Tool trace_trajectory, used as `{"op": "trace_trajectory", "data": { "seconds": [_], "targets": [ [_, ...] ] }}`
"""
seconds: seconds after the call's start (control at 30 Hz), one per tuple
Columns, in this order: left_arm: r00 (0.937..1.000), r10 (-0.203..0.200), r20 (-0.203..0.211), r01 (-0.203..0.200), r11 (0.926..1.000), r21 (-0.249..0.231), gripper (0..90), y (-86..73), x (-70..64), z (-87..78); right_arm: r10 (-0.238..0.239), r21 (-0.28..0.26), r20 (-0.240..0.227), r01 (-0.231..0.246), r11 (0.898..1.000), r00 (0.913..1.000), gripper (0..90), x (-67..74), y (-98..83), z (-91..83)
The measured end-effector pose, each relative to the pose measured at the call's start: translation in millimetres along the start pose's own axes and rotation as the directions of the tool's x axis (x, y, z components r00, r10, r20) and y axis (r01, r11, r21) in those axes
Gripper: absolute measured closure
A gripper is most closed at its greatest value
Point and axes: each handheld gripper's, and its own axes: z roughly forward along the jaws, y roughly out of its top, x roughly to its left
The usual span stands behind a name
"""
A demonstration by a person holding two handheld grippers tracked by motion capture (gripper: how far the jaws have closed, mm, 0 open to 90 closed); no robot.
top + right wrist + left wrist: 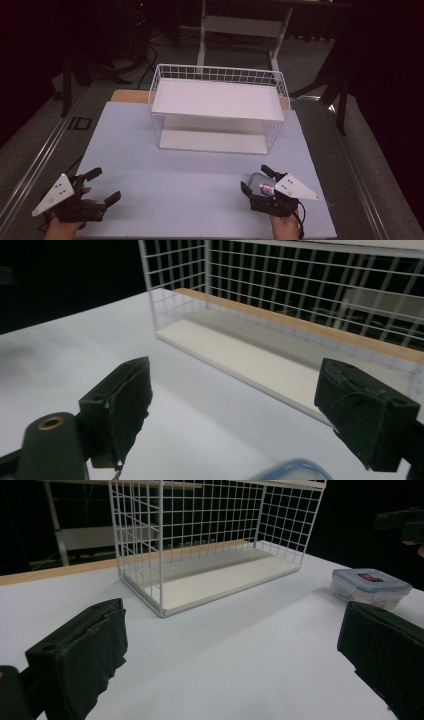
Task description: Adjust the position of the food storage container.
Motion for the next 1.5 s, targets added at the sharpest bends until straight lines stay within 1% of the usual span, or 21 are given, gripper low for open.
{"op": "trace_trajectory", "data": {
  "seconds": [0.17,0.27,0.37,0.43,0.47,0.5,0.53,0.57,0.6,0.63,0.77,0.8,0.83,0.9,0.93,0.97,1.03,1.17,1.27,1.43,1.5],
  "targets": [
    [1.0,-0.002,-0.007,0.002,1.0,-0.01,0.6,0.3,0.2,-1.5,-0.044,-0.03,-0.001,0.044,0.999,0.999,15.1,9.0,11.0,-5.3],
    [1.0,0.004,-0.005,-0.004,1.0,-0.003,0.7,0.0,-0.5,-1.1,-0.055,-0.047,-0.012,0.055,0.997,0.9984,15.0,11.2,19.5,-7.9],
    [1.0,0.006,-0.001,-0.006,1.0,-0.004,0.7,-0.2,-2.4,-1.4,-0.057,-0.063,-0.023,0.055,0.996,0.9981,13.3,8.5,31.0,-8.6],
    [1.0,0.005,0.001,-0.005,1.0,-0.003,0.7,-0.3,-2.7,-1.7,-0.051,-0.068,-0.033,0.049,0.996,0.9981,13.3,7.6,33.3,-8.4],
    [1.0,0.006,0.002,-0.006,1.0,-0.001,0.7,-0.6,-3.1,-1.6,-0.024,-0.059,-0.053,0.021,0.998,0.9983,12.8,3.0,39.2,-7.3],
    [1.0,0.004,0.003,-0.004,1.0,-0.001,0.6,-0.9,-3.3,-1.5,-0.007,-0.051,-0.054,0.004,0.999,0.9985,12.5,0.4,41.5,-6.5],
    [1.0,0.004,0.003,-0.004,1.0,-0.001,0.6,-0.9,-3.3,-1.5,-0.007,-0.051,-0.054,0.004,0.999,0.9985,12.5,0.4,41.5,-6.5],
    [1.0,0.0,0.006,0.0,1.0,0.0,0.6,-1.2,-3.4,-1.2,0.007,-0.05,-0.04,-0.009,0.999,0.9992,12.5,-2.0,43.1,-5.7],
    [1.0,0.008,0.005,-0.008,1.0,0.003,0.6,-1.4,-3.8,-0.7,0.026,-0.04,-0.006,-0.027,0.999,0.9996,11.9,-7.8,45.0,-5.1],
    [1.0,0.008,0.005,-0.008,1.0,0.003,0.6,-1.4,-3.8,-0.7,0.034,-0.039,-0.013,-0.035,0.999,0.9993,11.9,-10.6,44.6,-5.7],
    [0.9999,0.014,0.008,-0.014,0.9999,0.008,0.6,-1.6,-4.6,0.5,0.066,-0.04,-0.001,-0.066,0.997,0.9978,12.0,-22.9,40.0,-10.1],
    [0.9999,0.011,0.009,-0.011,0.9999,0.006,0.6,-1.7,-4.6,0.8,0.08,-0.035,0.03,-0.079,0.996,0.9964,12.6,-30.0,36.2,-14.4],
    [0.9999,0.007,0.011,-0.007,1.0,0.006,0.6,-1.7,-4.4,1.1,0.083,-0.028,0.032,-0.082,0.996,0.9961,13.9,-34.1,33.5,-16.9],
    [0.9999,0.006,0.013,-0.006,0.9999,0.008,0.6,-1.9,-3.8,1.5,0.068,0.002,0.07,-0.069,0.998,0.9952,16.1,-40.6,27.7,-22.5],
    [0.9999,0.008,0.012,-0.008,0.9999,0.009,0.6,-1.9,-3.6,1.7,0.059,0.032,0.064,-0.061,0.998,0.9962,16.8,-44.3,24.2,-25.5],
    [0.9999,0.01,0.013,-0.01,0.9999,0.009,0.6,-1.8,-3.4,2.0,0.055,0.052,0.09,-0.06,0.997,0.9944,17.0,-46.4,20.2,-28.0],
    [0.9998,0.009,0.015,-0.009,0.9999,0.008,0.6,-1.7,-3.5,2.4,0.052,0.077,0.122,-0.062,0.995,0.9912,22.5,-50.8,11.3,-33.4],
    [0.9998,0.011,0.017,-0.012,0.9999,0.01,0.6,-2.0,-3.9,2.9,0.078,0.123,0.163,-0.099,0.987,0.9835,34.2,-58.7,-10.2,-45.4],
    [0.9997,0.014,0.02,-0.014,0.9999,0.009,0.7,-1.9,-4.0,3.3,0.081,0.168,0.173,-0.11,0.98,0.9816,48.4,-63.9,-25.7,-56.2],
    [0.9997,0.014,0.02,-0.014,0.9998,0.013,0.6,-1.8,-2.5,5.6,0.089,0.234,0.232,-0.145,0.962,0.9685,70.4,-70.5,-48.1,-74.3],
    [0.9996,0.017,0.021,-0.017,0.9997,0.017,0.6,-1.9,-2.4,6.3,0.11,0.255,0.247,-0.174,0.951,0.9628,82.9,-73.3,-56.7,-80.8]
  ]
}}
